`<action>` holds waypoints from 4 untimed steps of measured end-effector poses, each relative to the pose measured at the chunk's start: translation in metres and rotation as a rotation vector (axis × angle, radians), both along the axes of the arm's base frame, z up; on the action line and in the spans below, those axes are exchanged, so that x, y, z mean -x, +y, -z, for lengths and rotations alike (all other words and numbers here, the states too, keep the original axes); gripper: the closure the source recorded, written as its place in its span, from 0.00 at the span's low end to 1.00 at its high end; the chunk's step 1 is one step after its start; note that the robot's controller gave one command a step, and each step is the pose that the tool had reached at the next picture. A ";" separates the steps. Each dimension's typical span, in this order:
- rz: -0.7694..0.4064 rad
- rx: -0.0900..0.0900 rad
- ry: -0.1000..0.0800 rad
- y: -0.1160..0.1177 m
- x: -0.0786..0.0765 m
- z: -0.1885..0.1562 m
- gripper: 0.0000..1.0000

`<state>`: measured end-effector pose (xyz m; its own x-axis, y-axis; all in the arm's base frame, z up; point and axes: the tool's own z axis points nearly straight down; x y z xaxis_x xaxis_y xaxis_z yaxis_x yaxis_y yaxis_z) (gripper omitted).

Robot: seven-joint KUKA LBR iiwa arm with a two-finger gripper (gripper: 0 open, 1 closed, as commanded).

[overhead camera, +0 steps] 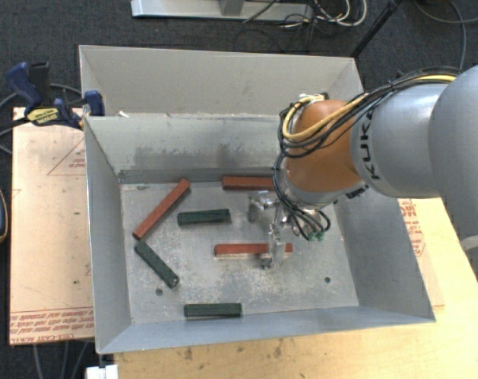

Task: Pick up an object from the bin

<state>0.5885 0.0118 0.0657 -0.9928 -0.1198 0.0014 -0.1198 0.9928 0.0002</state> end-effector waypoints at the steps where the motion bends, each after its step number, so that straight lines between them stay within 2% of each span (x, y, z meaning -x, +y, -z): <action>1: -0.001 -0.002 -0.004 0.002 -0.001 -0.005 1.00; 2: -0.001 -0.002 -0.003 0.002 -0.001 -0.005 0.00; 3: -0.001 -0.002 -0.004 0.002 -0.001 -0.006 1.00; 4: -0.416 0.002 -0.012 -0.036 -0.009 -0.207 1.00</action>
Offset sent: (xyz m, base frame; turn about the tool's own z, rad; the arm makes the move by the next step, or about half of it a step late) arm 0.0000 0.0000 0.0000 0.0000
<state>0.5972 -0.0246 0.2723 -0.8596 -0.5109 -0.0090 -0.5108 0.8597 -0.0055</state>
